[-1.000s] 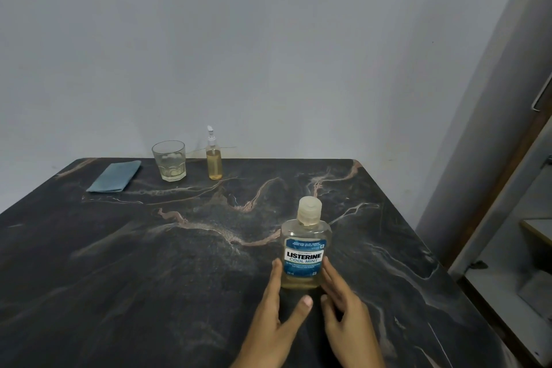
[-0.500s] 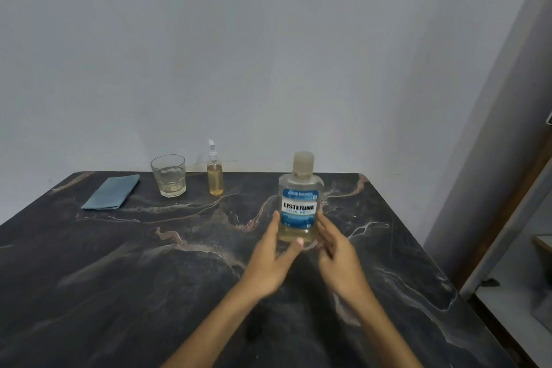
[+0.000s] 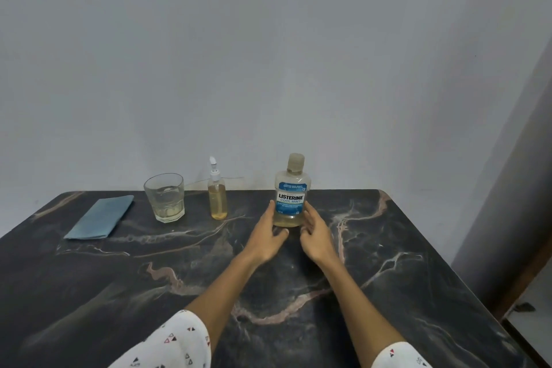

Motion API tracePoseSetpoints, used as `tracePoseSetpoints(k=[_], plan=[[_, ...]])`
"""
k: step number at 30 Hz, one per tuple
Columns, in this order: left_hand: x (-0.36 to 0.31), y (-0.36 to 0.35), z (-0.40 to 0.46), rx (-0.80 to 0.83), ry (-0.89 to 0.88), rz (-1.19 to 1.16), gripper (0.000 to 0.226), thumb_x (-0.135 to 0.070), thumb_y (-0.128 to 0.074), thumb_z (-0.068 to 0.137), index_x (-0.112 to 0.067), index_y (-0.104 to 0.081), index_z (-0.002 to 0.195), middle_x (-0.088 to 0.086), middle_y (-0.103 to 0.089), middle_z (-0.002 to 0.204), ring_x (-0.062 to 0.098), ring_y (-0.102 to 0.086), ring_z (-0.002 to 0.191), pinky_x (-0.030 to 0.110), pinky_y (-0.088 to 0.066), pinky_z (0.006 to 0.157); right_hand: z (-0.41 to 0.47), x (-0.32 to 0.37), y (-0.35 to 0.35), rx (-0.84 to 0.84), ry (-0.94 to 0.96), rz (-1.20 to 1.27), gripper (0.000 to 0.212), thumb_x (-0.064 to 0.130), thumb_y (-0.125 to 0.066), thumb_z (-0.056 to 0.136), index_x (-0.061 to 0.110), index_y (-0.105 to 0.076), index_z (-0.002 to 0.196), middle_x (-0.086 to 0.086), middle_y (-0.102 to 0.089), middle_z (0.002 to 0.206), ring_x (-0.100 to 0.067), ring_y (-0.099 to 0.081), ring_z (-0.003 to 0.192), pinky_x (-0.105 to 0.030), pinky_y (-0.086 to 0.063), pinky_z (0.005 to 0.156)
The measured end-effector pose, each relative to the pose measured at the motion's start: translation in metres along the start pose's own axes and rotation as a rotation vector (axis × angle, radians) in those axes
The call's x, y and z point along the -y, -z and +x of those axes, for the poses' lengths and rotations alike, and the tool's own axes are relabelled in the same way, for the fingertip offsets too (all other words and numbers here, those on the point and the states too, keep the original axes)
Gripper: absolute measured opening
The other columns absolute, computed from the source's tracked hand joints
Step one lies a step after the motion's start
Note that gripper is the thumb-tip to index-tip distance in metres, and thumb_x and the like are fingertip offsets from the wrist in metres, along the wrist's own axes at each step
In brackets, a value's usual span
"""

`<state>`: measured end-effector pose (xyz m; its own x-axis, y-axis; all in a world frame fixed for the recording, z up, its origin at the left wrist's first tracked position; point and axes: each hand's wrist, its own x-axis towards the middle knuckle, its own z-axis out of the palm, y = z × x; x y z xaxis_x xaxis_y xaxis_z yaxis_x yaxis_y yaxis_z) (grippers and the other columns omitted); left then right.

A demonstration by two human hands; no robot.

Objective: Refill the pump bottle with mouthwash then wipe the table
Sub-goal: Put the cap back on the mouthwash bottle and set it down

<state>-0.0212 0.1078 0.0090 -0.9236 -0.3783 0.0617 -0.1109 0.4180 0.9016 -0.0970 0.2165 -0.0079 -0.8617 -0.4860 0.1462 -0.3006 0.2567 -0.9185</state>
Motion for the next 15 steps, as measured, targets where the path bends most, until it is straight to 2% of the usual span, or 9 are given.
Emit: tracePoseSetpoints(k=[7,12,15], plan=[[0.014,-0.005,0.027,-0.038,0.016,-0.025,0.080,-0.006,-0.055,0.091,-0.019,-0.005,0.151,0.002,-0.020,0.157,0.018,-0.024,0.143,0.034,-0.023,0.114,0.027,-0.010,-0.008,0.006,-0.019,0.028,0.073,-0.018,-0.037,0.085,0.014,-0.026,0.149,-0.008,-0.042,0.147,-0.017,-0.041,0.134,-0.022,-0.032,0.106],[0.024,-0.004,0.040,-0.064,0.002,0.038,0.081,-0.010,-0.056,0.091,-0.018,-0.002,0.151,0.003,-0.015,0.159,0.019,-0.018,0.145,0.037,-0.019,0.117,0.041,-0.014,-0.012,0.043,0.000,-0.033,0.077,-0.017,-0.038,0.083,0.019,-0.023,0.150,-0.006,-0.041,0.148,-0.018,-0.040,0.135,-0.027,-0.032,0.109],[0.029,-0.006,0.043,-0.082,0.006,0.082,0.081,-0.012,-0.055,0.092,-0.020,0.000,0.151,0.001,-0.013,0.159,0.020,-0.023,0.143,0.035,-0.023,0.115,0.042,-0.017,-0.015,0.030,0.005,-0.105,0.081,-0.015,-0.040,0.082,0.023,-0.021,0.151,-0.004,-0.044,0.146,-0.017,-0.044,0.132,-0.020,-0.032,0.103]])
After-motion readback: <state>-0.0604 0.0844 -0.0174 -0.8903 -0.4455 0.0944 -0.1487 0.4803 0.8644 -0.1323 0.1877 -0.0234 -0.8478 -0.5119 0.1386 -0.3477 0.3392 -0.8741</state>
